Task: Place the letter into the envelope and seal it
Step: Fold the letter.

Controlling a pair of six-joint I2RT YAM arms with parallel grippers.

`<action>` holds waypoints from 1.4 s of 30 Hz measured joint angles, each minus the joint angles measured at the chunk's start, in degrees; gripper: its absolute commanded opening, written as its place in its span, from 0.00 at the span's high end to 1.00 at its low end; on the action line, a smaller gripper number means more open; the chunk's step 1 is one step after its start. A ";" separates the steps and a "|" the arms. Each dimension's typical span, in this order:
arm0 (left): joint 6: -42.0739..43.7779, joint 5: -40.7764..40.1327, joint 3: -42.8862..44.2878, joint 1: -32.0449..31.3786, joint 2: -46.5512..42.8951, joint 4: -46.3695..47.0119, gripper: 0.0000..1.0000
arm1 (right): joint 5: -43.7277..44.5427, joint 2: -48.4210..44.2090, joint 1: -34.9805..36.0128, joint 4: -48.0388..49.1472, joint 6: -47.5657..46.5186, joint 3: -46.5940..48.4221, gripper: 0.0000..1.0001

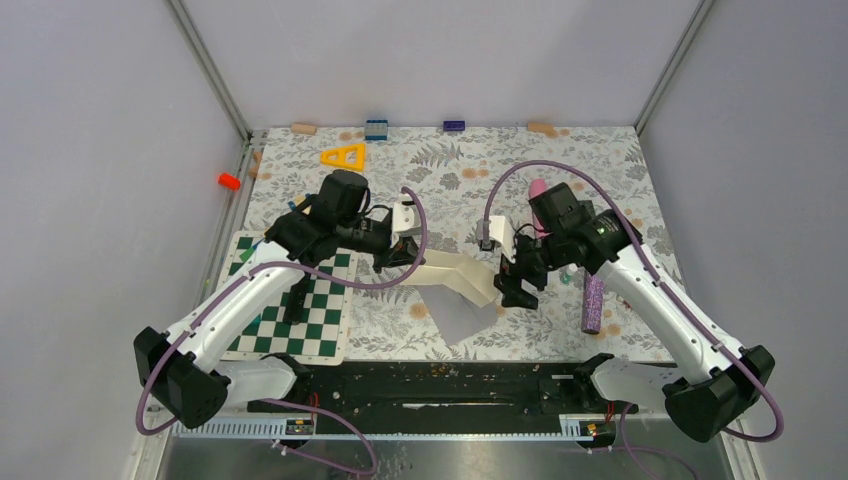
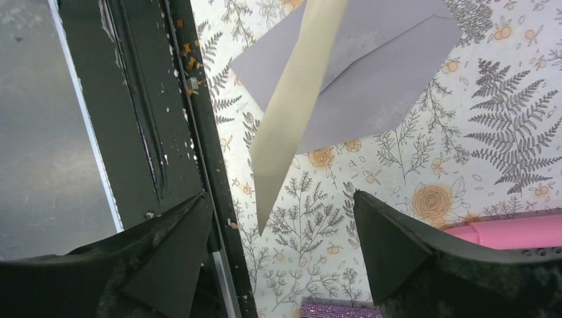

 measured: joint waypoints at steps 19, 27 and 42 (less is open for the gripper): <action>0.00 0.09 0.00 0.00 -0.02 -0.02 1.00 | -0.24 10.51 0.48 11.15 19.93 6.84 0.19; 0.02 0.09 0.00 0.00 -0.02 -0.02 1.00 | 0.00 10.93 2.05 11.43 20.65 6.84 0.58; -0.04 0.28 0.31 0.00 0.00 -0.22 0.46 | -0.04 9.84 2.12 11.65 21.16 6.75 0.93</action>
